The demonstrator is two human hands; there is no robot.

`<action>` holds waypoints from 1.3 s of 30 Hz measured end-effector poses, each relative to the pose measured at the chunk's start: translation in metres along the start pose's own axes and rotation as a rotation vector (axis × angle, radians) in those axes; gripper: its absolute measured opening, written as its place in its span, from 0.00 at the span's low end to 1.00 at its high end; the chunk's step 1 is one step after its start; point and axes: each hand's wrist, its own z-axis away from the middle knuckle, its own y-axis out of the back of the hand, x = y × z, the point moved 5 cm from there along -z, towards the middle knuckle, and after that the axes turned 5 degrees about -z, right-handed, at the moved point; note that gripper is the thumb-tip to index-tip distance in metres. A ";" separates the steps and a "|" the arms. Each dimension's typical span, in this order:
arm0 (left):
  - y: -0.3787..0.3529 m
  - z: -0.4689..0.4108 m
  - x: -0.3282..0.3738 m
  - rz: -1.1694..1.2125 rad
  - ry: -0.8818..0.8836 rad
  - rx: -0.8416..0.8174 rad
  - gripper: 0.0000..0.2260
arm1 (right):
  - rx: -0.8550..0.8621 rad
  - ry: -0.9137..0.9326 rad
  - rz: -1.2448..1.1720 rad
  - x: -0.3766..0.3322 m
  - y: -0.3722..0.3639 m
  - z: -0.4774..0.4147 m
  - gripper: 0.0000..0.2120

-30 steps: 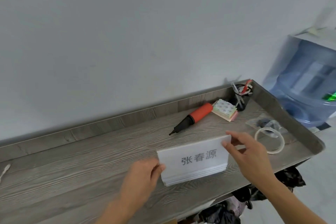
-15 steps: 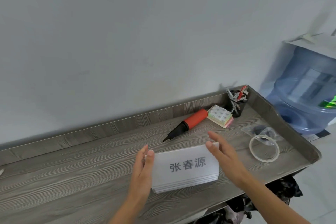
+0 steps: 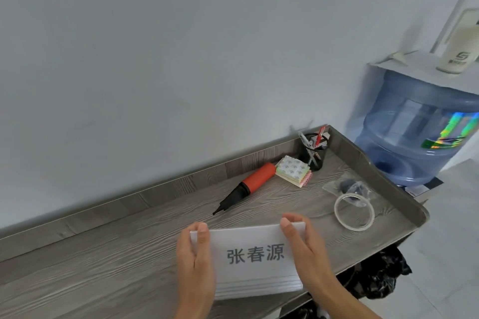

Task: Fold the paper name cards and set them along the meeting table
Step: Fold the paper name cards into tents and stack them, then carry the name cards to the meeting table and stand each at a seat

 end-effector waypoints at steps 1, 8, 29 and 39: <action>0.000 0.003 0.005 0.004 -0.010 -0.043 0.13 | 0.041 0.001 -0.011 -0.003 0.004 0.009 0.06; -0.008 0.023 0.019 -0.051 -0.053 -0.423 0.14 | 0.357 -0.003 -0.062 -0.012 0.033 0.084 0.18; -0.123 0.368 -0.040 -0.340 -0.234 -1.481 0.19 | 1.368 -0.172 -0.320 0.121 0.191 0.475 0.14; -0.163 0.599 -0.065 -0.465 -0.247 -1.785 0.12 | 1.594 -0.245 -0.400 0.165 0.295 0.654 0.14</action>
